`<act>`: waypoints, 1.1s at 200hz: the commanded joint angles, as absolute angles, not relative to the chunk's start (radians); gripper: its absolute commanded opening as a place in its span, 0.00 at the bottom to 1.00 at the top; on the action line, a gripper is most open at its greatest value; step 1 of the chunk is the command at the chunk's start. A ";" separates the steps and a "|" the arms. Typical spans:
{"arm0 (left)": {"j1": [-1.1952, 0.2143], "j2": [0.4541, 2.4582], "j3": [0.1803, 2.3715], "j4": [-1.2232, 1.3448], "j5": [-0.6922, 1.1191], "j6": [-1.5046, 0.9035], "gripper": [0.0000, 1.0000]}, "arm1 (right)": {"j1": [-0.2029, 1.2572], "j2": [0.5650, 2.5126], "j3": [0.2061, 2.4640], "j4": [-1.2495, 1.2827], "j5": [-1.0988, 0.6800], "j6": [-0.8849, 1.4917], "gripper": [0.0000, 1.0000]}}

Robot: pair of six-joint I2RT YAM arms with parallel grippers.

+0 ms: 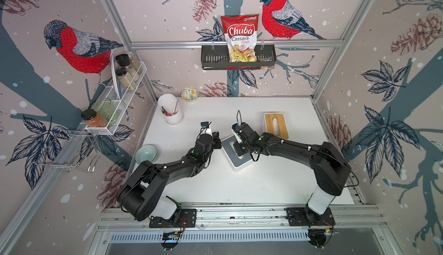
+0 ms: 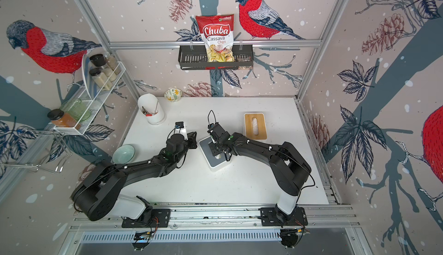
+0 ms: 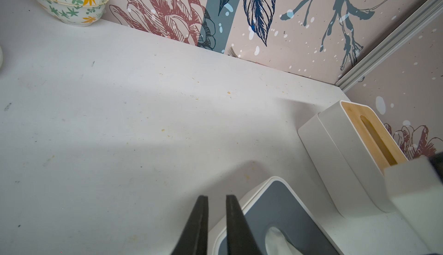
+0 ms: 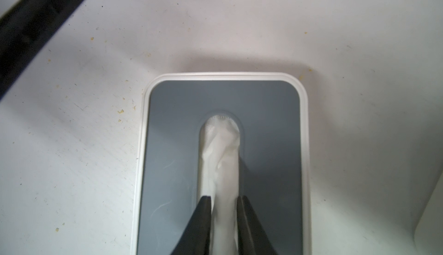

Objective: Put the tissue paper into the tissue box
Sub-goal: Pull the paper towel from the tissue box.

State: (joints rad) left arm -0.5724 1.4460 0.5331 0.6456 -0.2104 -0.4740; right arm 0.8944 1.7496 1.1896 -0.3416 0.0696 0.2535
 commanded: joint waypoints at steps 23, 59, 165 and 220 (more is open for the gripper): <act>-0.568 1.439 0.530 0.692 -0.201 -0.481 0.19 | 0.929 1.715 1.184 -0.375 0.155 0.257 0.16; -0.565 1.440 0.532 0.690 -0.199 -0.481 0.19 | 0.962 1.655 1.144 -0.376 0.231 0.282 0.13; -0.566 1.440 0.529 0.690 -0.201 -0.483 0.19 | 1.012 1.529 1.000 -0.343 0.297 0.363 0.04; -0.566 1.441 0.528 0.690 -0.202 -0.484 0.19 | 1.015 1.534 0.981 -0.376 0.285 0.372 0.24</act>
